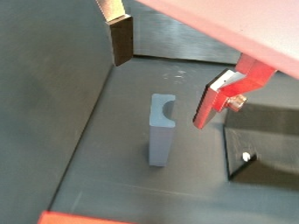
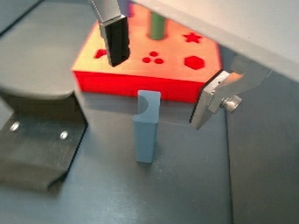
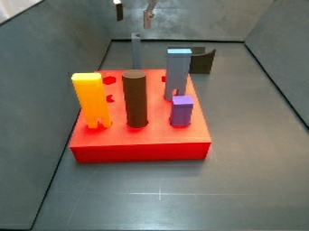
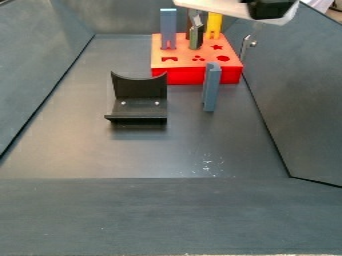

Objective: Pick up the arch object. Move up. Rotate the arch object. Move to above the board. Insert the arch object.
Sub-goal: Rotate the arch object.

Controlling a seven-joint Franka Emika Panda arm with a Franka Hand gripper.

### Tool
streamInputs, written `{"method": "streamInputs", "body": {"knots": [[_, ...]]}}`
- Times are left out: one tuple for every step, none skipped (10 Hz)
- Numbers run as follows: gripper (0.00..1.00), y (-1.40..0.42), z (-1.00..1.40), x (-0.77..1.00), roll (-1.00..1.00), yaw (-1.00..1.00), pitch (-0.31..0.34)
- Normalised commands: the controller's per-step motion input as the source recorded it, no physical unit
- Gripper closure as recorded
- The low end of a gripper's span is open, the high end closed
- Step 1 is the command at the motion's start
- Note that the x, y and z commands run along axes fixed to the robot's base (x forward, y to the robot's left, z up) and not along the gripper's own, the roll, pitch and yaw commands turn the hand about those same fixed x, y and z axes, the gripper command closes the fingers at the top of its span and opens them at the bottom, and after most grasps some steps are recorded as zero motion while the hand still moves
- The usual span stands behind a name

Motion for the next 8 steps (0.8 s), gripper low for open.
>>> {"method": "streamInputs", "body": {"knots": [[0.00,0.02,-0.04,0.04,0.00,-1.00,0.003],[0.00,0.02,-0.04,0.04,0.00,-1.00,0.003],[0.00,0.02,-0.04,0.04,0.00,-1.00,0.004],[0.00,0.02,-0.04,0.04,0.00,-1.00,0.004],[0.00,0.02,-0.04,0.04,0.00,-1.00,0.004],[0.00,0.02,-0.04,0.04,0.00,-1.00,0.005],[0.00,0.02,-0.04,0.04,0.00,-1.00,0.006],[0.00,0.02,-0.04,0.04,0.00,-1.00,0.006]]}}
